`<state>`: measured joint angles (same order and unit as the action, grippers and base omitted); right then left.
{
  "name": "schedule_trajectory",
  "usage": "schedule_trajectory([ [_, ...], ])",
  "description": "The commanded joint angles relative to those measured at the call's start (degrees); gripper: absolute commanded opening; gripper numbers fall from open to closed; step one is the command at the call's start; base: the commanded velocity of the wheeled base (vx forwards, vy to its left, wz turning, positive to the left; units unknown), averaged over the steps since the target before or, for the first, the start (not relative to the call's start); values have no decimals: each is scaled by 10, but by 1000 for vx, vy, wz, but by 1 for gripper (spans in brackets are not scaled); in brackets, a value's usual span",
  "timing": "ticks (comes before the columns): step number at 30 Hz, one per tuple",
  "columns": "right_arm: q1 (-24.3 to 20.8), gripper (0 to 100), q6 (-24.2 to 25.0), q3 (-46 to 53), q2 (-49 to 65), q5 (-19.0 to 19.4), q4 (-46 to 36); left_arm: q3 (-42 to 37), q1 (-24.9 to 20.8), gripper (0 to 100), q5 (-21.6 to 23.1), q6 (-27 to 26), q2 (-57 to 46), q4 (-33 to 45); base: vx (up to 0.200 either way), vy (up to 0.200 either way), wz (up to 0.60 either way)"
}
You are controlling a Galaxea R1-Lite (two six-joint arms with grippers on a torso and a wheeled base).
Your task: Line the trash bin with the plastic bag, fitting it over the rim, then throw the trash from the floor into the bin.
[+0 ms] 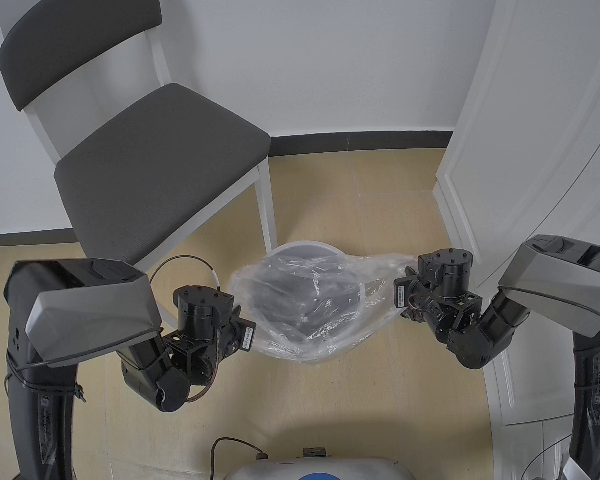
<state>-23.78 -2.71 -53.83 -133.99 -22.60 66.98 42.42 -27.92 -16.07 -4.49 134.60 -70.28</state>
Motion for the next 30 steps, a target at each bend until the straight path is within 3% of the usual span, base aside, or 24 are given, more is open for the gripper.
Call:
schedule_trajectory([
  [1,1,0,2,-23,-31,-5,10,35,2,0,-20,0,49,-14,0,0,0],
  [7,0,0,0,-22,-40,-5,41,45,5,0,-27,-7,62,-43,0,0,0],
  [13,-2,0,-16,37,-9,3,32,-29,12,0,-15,-51,18,-43,0,0,0],
  [19,-3,0,-71,101,7,15,35,-107,26,0,62,-89,-44,-37,0,0,0],
  [26,-8,0,-76,91,-19,18,40,-73,25,0,61,-90,15,-46,0,0,0],
  [30,-19,0,-72,74,-49,12,53,-38,22,0,33,-90,67,-70,0,0,0],
])
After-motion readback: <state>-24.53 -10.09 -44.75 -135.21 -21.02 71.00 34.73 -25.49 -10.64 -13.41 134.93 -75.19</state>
